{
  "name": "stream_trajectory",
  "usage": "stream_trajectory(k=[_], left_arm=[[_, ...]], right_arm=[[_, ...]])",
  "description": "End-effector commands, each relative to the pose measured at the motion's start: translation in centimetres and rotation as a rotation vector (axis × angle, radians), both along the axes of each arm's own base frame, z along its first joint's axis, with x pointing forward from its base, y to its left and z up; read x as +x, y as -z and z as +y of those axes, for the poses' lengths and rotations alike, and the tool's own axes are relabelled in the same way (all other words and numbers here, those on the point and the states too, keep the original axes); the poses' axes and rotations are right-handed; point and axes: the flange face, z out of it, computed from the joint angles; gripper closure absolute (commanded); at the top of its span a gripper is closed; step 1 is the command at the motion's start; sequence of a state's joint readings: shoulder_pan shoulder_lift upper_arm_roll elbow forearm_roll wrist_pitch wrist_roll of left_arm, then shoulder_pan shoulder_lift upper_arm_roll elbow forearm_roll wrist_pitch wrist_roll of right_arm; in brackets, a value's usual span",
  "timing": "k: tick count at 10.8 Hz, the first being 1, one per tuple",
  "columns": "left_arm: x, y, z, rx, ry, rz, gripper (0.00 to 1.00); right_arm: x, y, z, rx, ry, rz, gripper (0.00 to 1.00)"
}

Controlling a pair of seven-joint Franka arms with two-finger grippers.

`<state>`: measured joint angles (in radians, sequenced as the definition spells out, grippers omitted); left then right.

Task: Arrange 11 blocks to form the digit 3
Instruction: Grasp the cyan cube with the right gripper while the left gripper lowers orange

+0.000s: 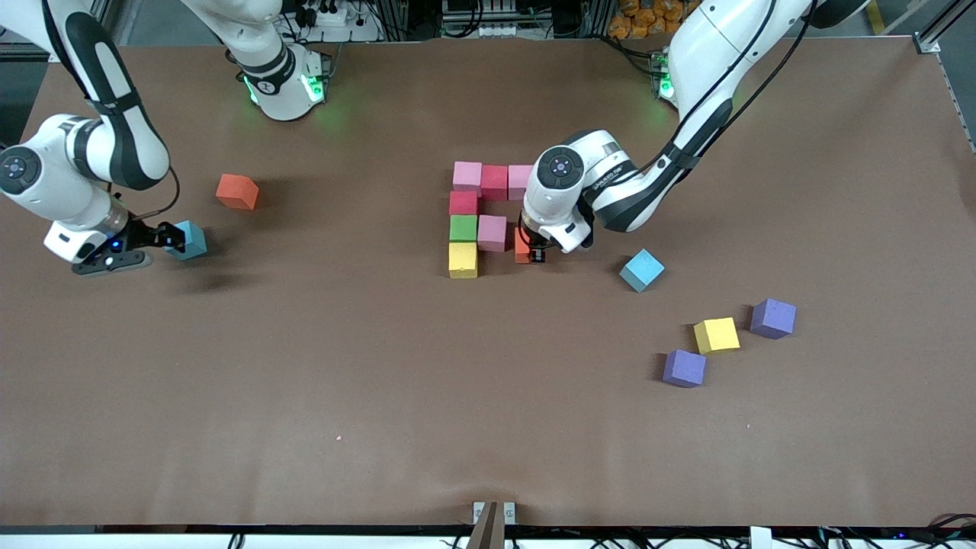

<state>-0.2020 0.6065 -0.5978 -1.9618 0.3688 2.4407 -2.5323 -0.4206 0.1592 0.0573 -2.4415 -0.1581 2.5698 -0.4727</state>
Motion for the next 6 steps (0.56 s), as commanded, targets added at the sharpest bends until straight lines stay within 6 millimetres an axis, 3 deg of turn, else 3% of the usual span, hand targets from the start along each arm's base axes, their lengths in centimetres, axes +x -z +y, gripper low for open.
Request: stream_trajectory(k=[1,4,6], left_arm=[[-0.9,0.2,0.0,-0.001,-0.011,-0.019,0.54],[-1.7,0.4,-0.8,-0.001,-0.005,-0.016,0.54],[-2.1,0.7,-1.3,-0.001,-0.015,-0.009,0.54]], right_arm=[[-2.4,0.9,0.0,0.022,-0.049,0.014,0.00],[-3.0,1.3,-0.5,0.036,-0.193,0.028,0.00],[-3.7,2.7,-1.0,0.033,-0.285,-0.007,0.00]])
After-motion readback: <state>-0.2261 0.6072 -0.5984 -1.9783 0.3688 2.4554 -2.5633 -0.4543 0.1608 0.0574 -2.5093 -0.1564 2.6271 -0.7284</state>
